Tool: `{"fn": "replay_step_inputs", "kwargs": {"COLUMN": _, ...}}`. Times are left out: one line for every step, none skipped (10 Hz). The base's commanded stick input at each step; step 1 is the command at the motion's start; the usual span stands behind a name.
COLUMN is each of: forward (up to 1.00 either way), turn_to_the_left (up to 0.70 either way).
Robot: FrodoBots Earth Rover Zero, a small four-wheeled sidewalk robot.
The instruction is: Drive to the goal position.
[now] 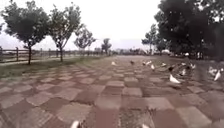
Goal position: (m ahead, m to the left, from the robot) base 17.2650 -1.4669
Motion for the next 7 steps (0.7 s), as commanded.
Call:
{"fn": "replay_step_inputs", "kwargs": {"forward": 0.70, "turn_to_the_left": 0.00}}
{"fn": "replay_step_inputs", "kwargs": {"forward": 0.70, "turn_to_the_left": 0.00}}
{"fn": "replay_step_inputs", "kwargs": {"forward": 0.70, "turn_to_the_left": 0.00}}
{"fn": "replay_step_inputs", "kwargs": {"forward": 0.70, "turn_to_the_left": 0.00}}
{"fn": "replay_step_inputs", "kwargs": {"forward": 0.70, "turn_to_the_left": 0.00}}
{"fn": "replay_step_inputs", "kwargs": {"forward": 0.70, "turn_to_the_left": 0.00}}
{"fn": "replay_step_inputs", "kwargs": {"forward": 0.70, "turn_to_the_left": 0.00}}
